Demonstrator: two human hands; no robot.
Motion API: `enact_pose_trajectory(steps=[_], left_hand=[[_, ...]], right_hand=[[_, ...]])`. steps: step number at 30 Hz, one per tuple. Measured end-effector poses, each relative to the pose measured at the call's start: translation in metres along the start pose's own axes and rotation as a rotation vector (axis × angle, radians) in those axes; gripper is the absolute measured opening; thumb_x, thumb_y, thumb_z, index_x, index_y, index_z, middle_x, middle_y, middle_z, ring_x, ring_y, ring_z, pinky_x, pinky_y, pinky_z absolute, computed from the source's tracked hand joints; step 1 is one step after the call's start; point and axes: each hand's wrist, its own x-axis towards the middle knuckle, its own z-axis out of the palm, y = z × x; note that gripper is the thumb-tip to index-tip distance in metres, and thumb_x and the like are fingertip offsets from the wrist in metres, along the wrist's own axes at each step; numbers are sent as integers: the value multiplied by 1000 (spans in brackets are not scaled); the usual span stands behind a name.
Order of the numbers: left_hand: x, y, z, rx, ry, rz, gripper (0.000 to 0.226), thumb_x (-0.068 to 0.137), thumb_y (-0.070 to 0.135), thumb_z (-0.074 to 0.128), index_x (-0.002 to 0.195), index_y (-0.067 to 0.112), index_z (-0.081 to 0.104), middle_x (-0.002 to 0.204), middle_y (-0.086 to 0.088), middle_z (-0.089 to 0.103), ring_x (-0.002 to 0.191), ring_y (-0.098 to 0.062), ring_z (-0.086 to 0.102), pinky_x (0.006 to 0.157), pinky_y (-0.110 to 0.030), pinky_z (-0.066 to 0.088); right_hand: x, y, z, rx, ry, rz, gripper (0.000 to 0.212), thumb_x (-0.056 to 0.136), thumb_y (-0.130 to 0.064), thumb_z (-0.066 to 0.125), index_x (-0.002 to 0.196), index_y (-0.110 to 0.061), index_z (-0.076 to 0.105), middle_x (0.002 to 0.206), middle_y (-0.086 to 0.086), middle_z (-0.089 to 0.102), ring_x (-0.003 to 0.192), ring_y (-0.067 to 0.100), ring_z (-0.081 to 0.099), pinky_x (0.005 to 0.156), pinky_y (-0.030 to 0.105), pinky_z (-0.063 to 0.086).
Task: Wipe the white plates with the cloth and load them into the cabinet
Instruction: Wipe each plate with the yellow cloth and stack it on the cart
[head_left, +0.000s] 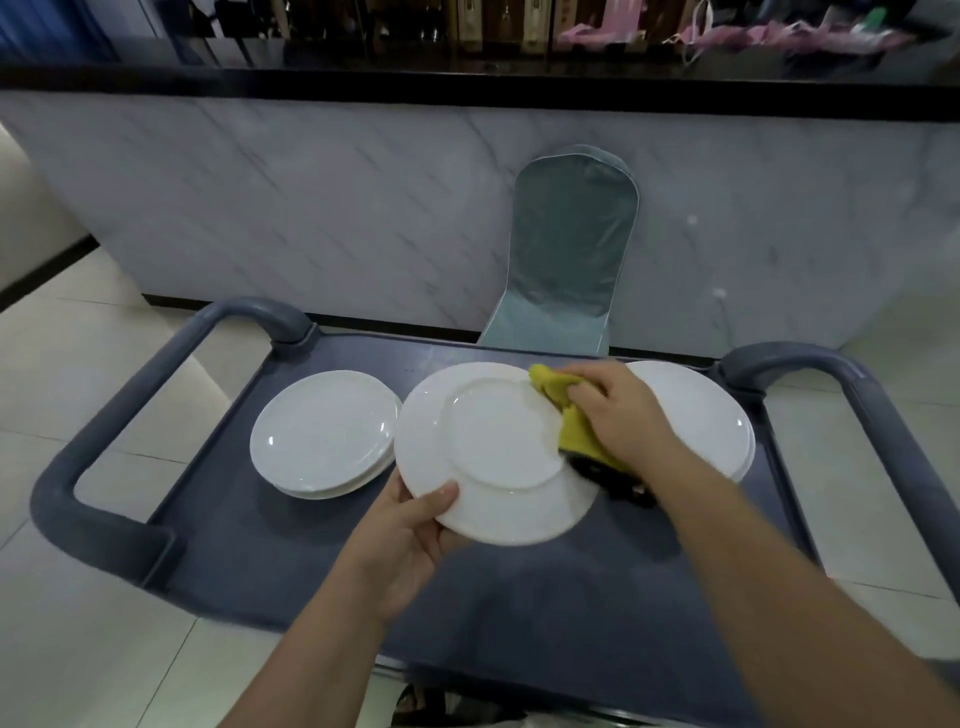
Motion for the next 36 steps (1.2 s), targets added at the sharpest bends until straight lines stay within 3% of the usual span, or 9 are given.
enact_pose_trajectory(steps=[3,9,13,17,20,25,29,32,36], left_hand=[[12,-10,0,-94,74,7,56,79,2,59,132,17,51,126,-8,66,107,-26,68,68,-33,60],[37,-19,0,-215,230,-2,48,92,18,56,139,12,48,114,-11,71,95,-23,72,67,-32,60],[33,-7,-5,-154,141,14,51,83,10,59,133,15,51,123,-9,68,105,-27,68,69,-41,60],[10,14,-12,247,-56,-5,61,78,5,72,133,20,51,125,-7,66,109,-30,66,71,-41,59],[3,9,4,480,-35,58,58,73,8,74,125,24,53,116,0,70,104,-23,68,71,-38,59],[2,6,4,216,89,140,56,75,3,68,127,18,54,115,-8,71,100,-25,70,68,-33,58],[-10,-8,-8,130,130,130,60,74,-3,69,128,18,54,117,-5,70,101,-20,70,69,-27,58],[-20,-27,-7,263,116,93,65,73,-3,76,129,20,52,115,-3,71,99,-20,70,65,-30,57],[-23,-36,1,288,172,150,61,76,0,74,130,21,52,120,-6,68,106,-25,67,72,-38,59]], right_hand=[[-68,13,37,25,208,-3,32,88,-23,51,113,-30,70,105,3,63,100,23,55,89,29,39],[-95,-13,87,-175,95,-495,38,84,-20,57,120,-26,69,121,9,60,101,25,52,88,34,42],[-74,21,61,63,160,-207,37,85,-24,51,118,-33,65,119,3,55,108,23,50,101,36,38],[-38,33,28,143,177,18,34,93,-12,56,116,-37,61,113,2,58,110,18,52,102,32,38],[-23,-9,34,123,136,-126,34,94,-16,55,125,-26,63,111,3,57,103,14,50,98,30,39],[-62,-33,50,31,-116,-472,40,87,-30,50,125,-31,64,126,0,51,112,13,43,101,15,28],[-76,13,35,83,-115,-342,36,79,-14,56,110,-19,74,117,5,58,108,19,52,100,36,41],[-62,16,33,15,-18,-170,39,79,-13,53,114,-13,72,115,15,57,105,31,53,98,47,41],[-65,-21,53,-1,-143,-369,40,88,-27,49,125,-25,65,124,10,52,110,27,46,102,28,32]])
